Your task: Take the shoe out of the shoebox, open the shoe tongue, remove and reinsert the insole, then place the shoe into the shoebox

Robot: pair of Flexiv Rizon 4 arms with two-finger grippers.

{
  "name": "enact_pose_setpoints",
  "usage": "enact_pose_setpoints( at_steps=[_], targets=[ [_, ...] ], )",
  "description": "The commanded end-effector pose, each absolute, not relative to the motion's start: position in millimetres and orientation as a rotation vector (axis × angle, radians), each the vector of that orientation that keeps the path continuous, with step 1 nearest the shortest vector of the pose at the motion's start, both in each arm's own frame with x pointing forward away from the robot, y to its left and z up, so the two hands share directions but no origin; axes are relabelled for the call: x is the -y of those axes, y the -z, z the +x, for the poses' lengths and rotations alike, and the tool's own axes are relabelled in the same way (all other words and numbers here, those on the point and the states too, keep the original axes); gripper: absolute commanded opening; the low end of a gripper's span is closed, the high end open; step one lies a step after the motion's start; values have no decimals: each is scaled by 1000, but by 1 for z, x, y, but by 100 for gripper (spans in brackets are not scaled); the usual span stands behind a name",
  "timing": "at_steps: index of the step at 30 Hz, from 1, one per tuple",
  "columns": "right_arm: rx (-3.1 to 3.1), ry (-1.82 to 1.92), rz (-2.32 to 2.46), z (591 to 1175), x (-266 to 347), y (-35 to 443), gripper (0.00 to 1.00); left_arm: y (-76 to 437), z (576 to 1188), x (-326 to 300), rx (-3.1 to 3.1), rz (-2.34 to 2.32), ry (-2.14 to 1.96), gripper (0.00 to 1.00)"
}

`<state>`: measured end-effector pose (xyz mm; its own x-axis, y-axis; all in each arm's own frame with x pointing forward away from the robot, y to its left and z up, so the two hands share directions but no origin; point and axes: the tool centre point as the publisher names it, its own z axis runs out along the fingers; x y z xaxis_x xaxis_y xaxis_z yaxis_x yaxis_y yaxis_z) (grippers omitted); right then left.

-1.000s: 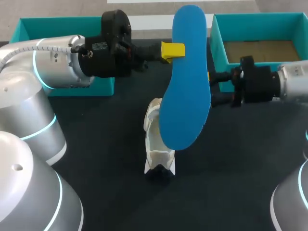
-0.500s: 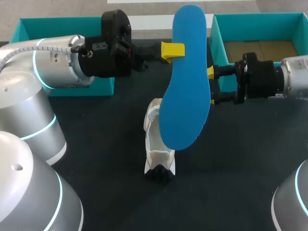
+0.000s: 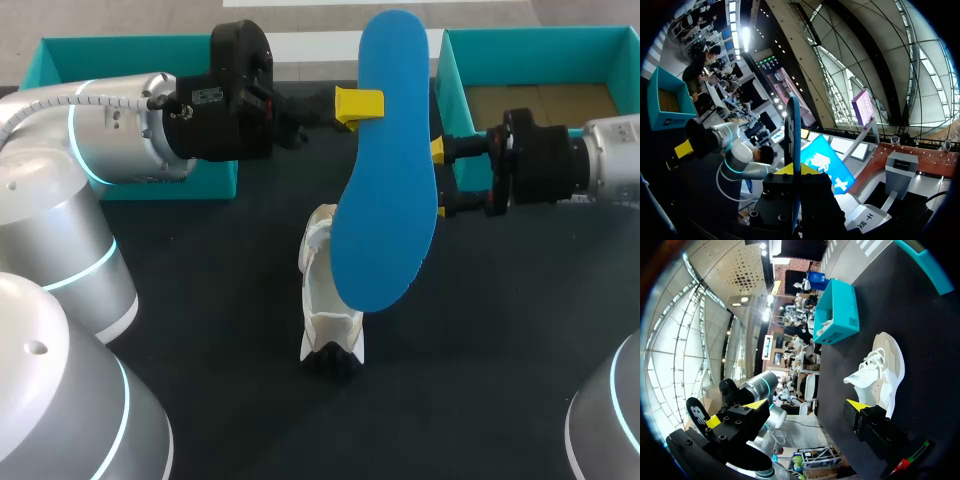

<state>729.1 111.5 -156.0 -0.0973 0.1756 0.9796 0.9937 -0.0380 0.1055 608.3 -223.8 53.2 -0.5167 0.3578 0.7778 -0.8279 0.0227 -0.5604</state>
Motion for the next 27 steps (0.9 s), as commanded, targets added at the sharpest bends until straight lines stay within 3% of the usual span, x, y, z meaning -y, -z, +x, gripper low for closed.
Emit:
enact_pose_setpoints(
  at_steps=[1, 12, 27],
  targets=[
    [1392, 1233, -1326, 729, -113, 156, 100, -52, 608, 224, 1387, 520, -1655, 0],
    [1392, 1233, -1326, 729, -113, 156, 100, -7, 607, 194, 1626, 379, -1752, 0],
    [1392, 1233, -1326, 729, -113, 156, 100, 31, 644, 183, 1989, -463, -2297, 0]
  ],
)
